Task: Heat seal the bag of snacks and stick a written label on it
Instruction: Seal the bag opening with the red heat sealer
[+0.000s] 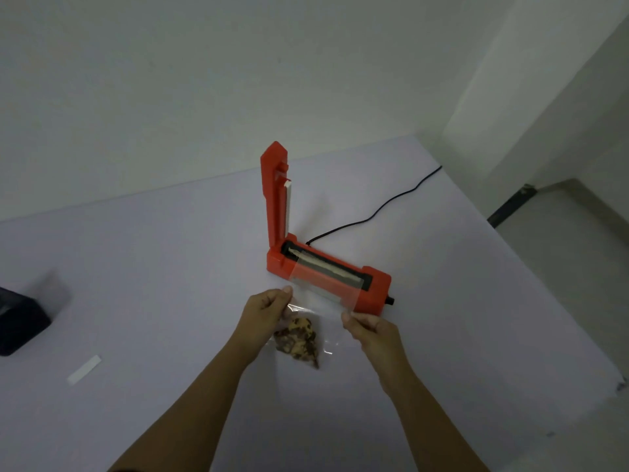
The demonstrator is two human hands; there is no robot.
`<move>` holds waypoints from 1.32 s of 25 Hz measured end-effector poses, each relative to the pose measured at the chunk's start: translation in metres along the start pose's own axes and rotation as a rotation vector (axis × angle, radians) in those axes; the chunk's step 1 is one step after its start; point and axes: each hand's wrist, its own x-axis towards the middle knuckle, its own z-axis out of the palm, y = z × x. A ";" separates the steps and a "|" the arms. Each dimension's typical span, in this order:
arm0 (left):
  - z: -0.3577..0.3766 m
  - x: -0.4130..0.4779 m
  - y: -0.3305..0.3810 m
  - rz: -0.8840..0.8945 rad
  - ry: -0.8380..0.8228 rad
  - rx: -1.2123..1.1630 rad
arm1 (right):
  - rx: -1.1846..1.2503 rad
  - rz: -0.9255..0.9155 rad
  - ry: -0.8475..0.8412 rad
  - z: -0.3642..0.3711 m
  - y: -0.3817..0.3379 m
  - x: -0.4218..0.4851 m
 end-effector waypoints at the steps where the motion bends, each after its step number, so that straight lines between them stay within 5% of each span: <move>1: 0.001 0.002 0.001 -0.001 0.027 -0.008 | 0.006 0.006 -0.001 0.000 0.000 0.002; 17: 0.010 0.016 0.000 0.012 0.135 0.049 | -0.083 -0.012 0.011 -0.002 -0.002 0.018; 20: 0.007 0.016 0.002 0.017 0.112 0.057 | -0.412 -0.314 0.352 -0.010 -0.015 0.021; 23: 0.005 0.015 0.003 0.019 0.111 0.086 | -0.384 -0.869 0.565 -0.020 -0.073 0.028; 26: 0.007 0.015 0.002 0.001 0.118 0.081 | -0.390 -1.208 0.325 -0.013 -0.146 0.039; 30: 0.010 0.015 -0.002 -0.011 0.152 0.116 | -0.789 -1.334 -0.095 0.022 -0.198 0.039; 33: 0.012 0.014 0.000 -0.003 0.168 0.115 | -1.030 -1.360 -0.216 0.038 -0.202 0.040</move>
